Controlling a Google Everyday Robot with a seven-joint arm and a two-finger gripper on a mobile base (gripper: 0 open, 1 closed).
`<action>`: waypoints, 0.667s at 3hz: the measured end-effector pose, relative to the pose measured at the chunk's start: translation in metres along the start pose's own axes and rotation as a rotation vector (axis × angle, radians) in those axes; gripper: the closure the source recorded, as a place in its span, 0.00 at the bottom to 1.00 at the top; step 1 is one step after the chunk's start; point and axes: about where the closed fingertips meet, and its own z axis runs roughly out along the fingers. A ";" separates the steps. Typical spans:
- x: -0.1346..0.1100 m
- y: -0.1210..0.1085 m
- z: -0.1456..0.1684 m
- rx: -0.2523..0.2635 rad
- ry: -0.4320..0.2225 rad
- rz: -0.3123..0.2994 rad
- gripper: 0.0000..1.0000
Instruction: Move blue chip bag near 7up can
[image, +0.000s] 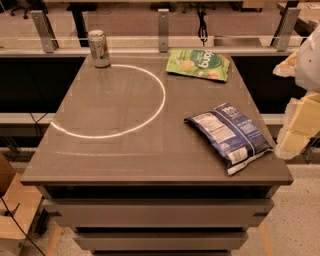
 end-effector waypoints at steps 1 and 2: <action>0.000 0.000 0.000 0.000 0.000 0.000 0.00; -0.003 -0.002 -0.001 0.010 -0.037 -0.001 0.00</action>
Offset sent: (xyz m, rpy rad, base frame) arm 0.0059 0.0049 -0.0008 0.0785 -0.0252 0.0209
